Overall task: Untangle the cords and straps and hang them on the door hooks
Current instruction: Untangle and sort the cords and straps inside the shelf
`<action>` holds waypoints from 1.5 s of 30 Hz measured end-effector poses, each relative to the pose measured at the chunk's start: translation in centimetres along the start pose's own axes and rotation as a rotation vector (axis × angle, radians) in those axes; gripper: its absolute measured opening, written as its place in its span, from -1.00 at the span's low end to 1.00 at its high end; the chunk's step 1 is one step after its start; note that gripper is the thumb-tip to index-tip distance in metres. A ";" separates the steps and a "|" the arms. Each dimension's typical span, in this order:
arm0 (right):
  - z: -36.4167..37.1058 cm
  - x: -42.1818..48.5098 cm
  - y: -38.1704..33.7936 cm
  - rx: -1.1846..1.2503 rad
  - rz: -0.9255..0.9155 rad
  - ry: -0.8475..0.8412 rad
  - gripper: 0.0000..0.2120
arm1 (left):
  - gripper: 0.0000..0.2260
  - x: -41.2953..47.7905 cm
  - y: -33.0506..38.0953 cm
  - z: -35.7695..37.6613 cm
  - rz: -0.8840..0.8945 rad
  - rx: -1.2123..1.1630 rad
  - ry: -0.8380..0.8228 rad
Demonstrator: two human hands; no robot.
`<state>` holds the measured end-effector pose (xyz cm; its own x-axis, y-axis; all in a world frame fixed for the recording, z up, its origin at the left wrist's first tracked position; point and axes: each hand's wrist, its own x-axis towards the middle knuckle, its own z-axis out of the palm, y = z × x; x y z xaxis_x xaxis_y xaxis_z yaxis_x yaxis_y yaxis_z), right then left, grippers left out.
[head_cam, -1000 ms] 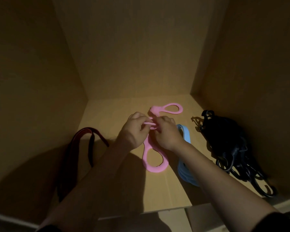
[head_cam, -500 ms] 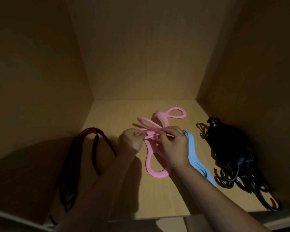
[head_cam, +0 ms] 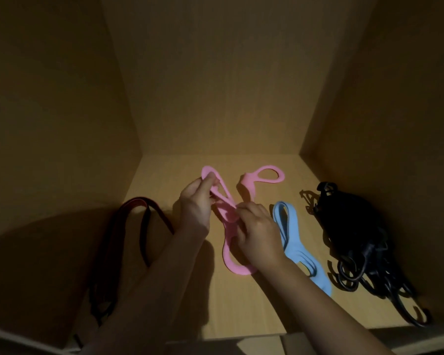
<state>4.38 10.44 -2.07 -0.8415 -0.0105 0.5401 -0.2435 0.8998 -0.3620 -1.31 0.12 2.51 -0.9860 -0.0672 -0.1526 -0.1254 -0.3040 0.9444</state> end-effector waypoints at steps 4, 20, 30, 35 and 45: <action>-1.6 2.4 -1.4 0.467 0.263 0.062 -0.95 | -0.86 0.0 2.7 0.6 0.064 -0.045 -0.080; -9.7 13.1 -4.2 0.905 0.493 0.107 -0.91 | -0.82 1.3 14.1 6.0 0.468 0.047 -0.162; -13.5 17.7 -5.4 0.916 0.375 0.242 -0.85 | -0.77 1.0 21.6 9.4 0.531 -0.018 -0.202; -15.0 18.9 -5.9 0.938 0.373 0.273 -0.85 | -0.79 0.9 23.9 10.7 0.552 -0.054 -0.238; -15.8 19.0 -7.4 1.093 0.397 0.157 -0.82 | -0.74 1.8 25.4 10.7 0.765 0.066 -0.191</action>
<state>-2.15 10.49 22.89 -0.9013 0.3096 0.3030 -0.3266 -0.0262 -0.9448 -7.43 2.49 29.30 -0.8024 -0.0692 0.5928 0.5944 -0.1821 0.7833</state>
